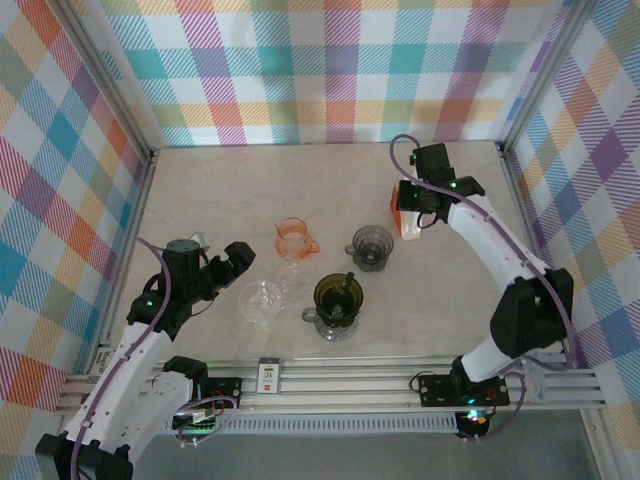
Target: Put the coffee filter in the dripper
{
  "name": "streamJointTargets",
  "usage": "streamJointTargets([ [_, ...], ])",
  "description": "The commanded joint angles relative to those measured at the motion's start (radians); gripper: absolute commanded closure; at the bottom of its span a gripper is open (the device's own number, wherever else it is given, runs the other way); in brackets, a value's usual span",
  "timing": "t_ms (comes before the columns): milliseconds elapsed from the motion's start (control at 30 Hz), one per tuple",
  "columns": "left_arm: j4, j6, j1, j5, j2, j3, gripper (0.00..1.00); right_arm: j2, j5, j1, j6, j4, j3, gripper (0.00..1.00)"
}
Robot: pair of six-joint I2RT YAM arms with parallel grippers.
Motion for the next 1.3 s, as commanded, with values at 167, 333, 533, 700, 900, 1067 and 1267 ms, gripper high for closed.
streamJointTargets([
  [167, -0.144, 0.073, -0.017, 0.125, 0.075, 0.178, 0.00, -0.300, -0.193, 0.104, 0.014, -0.115, -0.106, 1.00],
  [333, -0.142, 0.076, -0.073, 0.120, 0.040, 0.192, 0.00, -0.417, -0.300, 0.216, 0.025, -0.235, -0.088, 1.00],
  [533, -0.145, 0.060, -0.138, 0.068, -0.009, 0.192, 0.00, -0.434, -0.356, 0.363, 0.060, -0.430, 0.033, 1.00],
  [700, -0.144, 0.063, -0.163, 0.071, -0.016, 0.178, 0.00, -0.347, -0.272, 0.530, 0.092, -0.582, 0.141, 1.00],
  [900, -0.141, 0.078, -0.169, 0.111, 0.018, 0.181, 0.00, -0.192, -0.161, 0.631, 0.089, -0.695, 0.247, 1.00],
  [1067, -0.158, 0.103, -0.169, 0.130, 0.056, 0.205, 0.00, -0.054, -0.099, 0.670, 0.061, -0.761, 0.357, 1.00],
  [1267, -0.140, 0.106, -0.170, 0.149, 0.056, 0.209, 0.00, 0.056, -0.098, 0.695, 0.033, -0.762, 0.428, 1.00],
])
